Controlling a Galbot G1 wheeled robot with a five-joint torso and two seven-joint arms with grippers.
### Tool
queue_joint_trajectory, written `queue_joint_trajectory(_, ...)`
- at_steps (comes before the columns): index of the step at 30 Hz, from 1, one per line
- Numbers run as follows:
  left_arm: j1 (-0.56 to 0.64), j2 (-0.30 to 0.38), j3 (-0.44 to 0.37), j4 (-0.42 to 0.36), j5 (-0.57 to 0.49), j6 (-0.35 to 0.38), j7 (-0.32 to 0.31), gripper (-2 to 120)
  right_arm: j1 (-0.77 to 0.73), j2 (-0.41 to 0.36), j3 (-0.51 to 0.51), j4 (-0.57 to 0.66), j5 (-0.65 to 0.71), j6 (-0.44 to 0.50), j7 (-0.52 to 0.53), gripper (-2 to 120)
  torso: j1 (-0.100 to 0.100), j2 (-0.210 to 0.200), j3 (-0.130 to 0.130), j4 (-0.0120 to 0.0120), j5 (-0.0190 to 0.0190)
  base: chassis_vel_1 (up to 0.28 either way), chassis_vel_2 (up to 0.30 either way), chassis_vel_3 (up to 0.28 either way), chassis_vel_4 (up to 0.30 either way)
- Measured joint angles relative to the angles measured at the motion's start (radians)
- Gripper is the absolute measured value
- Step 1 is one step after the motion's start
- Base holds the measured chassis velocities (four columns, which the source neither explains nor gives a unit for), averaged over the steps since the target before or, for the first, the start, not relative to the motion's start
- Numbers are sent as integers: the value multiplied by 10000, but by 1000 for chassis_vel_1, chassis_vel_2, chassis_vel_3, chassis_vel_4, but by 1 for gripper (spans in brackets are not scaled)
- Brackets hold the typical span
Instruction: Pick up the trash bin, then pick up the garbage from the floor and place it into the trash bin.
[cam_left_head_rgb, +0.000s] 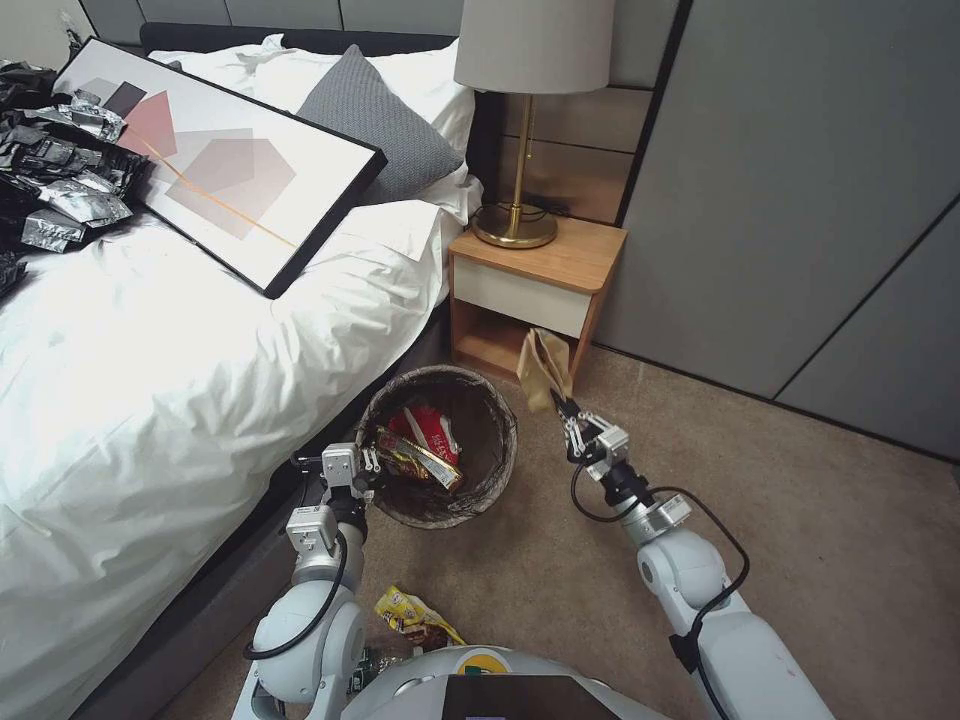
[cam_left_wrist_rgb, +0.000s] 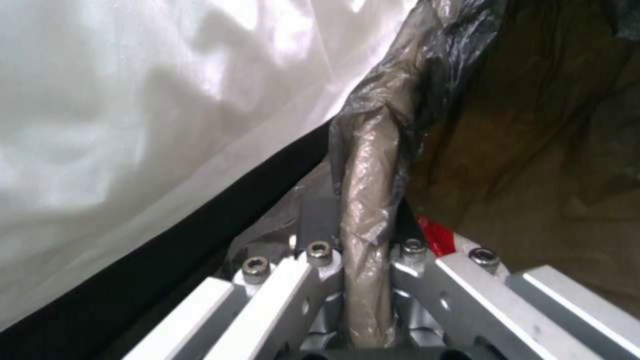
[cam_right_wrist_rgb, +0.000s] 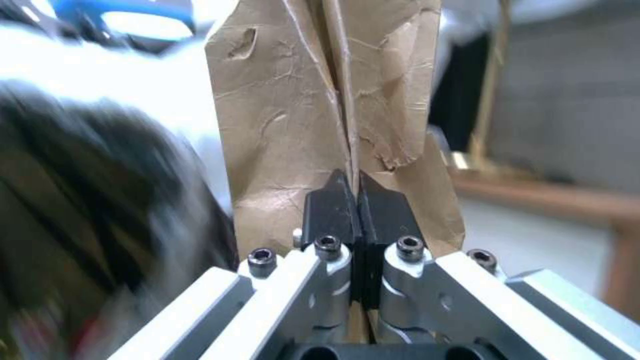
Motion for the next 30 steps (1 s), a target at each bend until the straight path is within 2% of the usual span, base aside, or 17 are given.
queue_joint_trajectory(5, 1, -5, 7, 0, 2, 0, 0, 0, -21, 6, -38, 213, 20, 0, -25, 0, 0, 0, 0, 1, 0, 0, 0, 0, 0)
queue_joint_trajectory(11, 17, -29, 17, 0, 19, 0, -3, 0, -113, 108, -336, 1400, 58, -20, -223, 0, 0, 0, 2, 1, 1, 0, 0, 0, 0)
queue_joint_trajectory(14, 33, -35, 34, 0, 33, 0, -3, 0, -366, 102, -712, 2501, 46, -147, -526, 0, 0, 0, 2, -1, 1, 0, 0, 0, 0)
queue_joint_trajectory(18, 0, -42, 111, 52, 36, -2, -3, 0, -600, -45, -1482, 3133, -471, -338, -594, 0, 0, 0, 1, -1, 1, 0, 0, 0, 0)
queue_joint_trajectory(23, 26, -57, 206, 56, 31, 26, -27, 0, -471, -131, -2358, 2897, -1032, -509, -585, 0, 0, -1, 1, 0, 1, 0, 0, 0, 0)
queue_joint_trajectory(25, 46, -55, 199, -14, 18, 32, -32, 0, -436, -69, -2830, 2376, -1336, -519, -520, 0, 0, -1, 1, -1, 2, 0, 0, 0, 0)
queue_joint_trajectory(30, 105, -64, 202, -98, 12, 33, -34, 0, -413, 46, -3108, 1670, -1542, -387, -481, 0, 0, -1, 1, -1, 2, 0, 0, 0, 0)
